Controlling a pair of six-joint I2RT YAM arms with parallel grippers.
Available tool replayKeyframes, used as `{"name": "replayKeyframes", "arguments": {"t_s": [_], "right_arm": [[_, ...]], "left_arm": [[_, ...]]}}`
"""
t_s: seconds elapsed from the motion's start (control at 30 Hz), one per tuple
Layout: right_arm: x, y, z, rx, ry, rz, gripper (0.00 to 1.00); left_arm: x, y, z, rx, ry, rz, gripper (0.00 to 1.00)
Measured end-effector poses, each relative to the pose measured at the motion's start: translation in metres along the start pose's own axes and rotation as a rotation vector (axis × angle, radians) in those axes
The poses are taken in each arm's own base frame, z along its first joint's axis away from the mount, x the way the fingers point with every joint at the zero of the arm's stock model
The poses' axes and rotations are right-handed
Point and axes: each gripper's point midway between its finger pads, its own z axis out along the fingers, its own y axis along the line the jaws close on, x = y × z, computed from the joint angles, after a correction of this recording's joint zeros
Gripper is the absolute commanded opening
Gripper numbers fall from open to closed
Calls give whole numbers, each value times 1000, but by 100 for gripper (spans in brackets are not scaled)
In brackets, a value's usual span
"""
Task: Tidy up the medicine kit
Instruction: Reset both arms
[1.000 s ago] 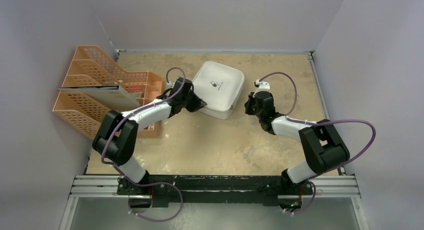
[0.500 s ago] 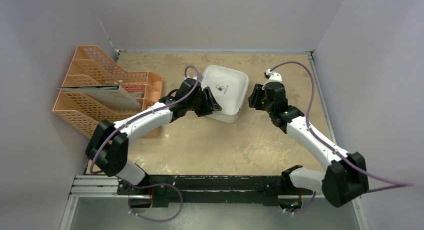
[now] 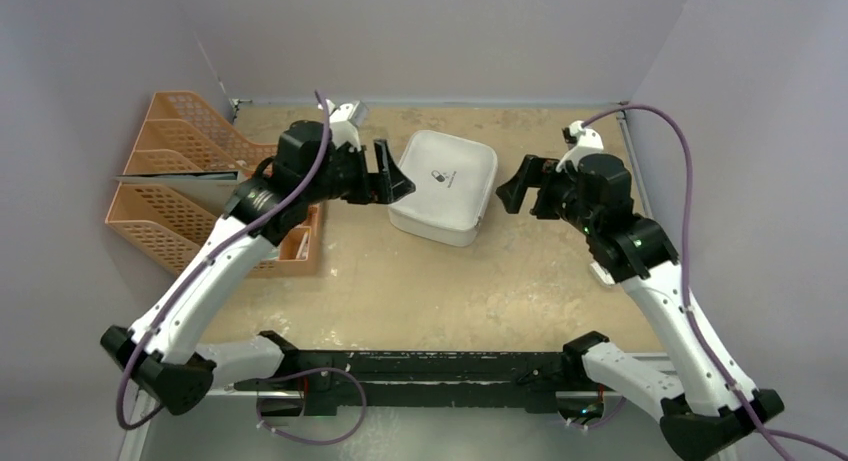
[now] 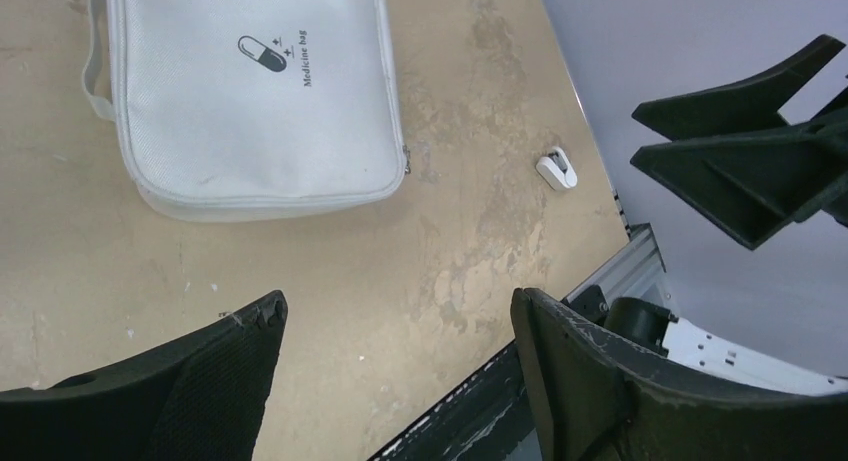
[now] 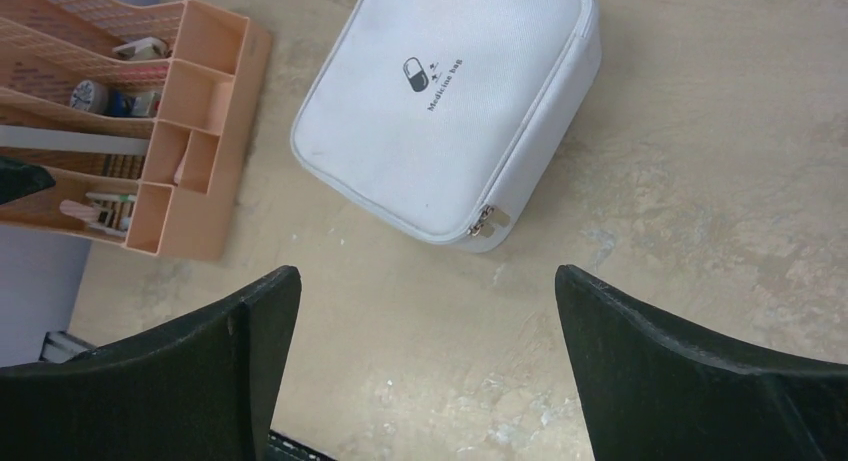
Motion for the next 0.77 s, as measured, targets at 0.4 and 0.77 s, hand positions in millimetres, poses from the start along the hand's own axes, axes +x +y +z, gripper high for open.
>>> {"name": "replayKeyframes", "arguments": {"t_s": [0.4,0.77], "right_arm": [[29,-10,-43,5,19,46,99],[42,-14,-41,13,48,69,99]], "left_arm": [[35,2,-63,49,-29,81,85],[61,20,-50,19,36,62,87]]}}
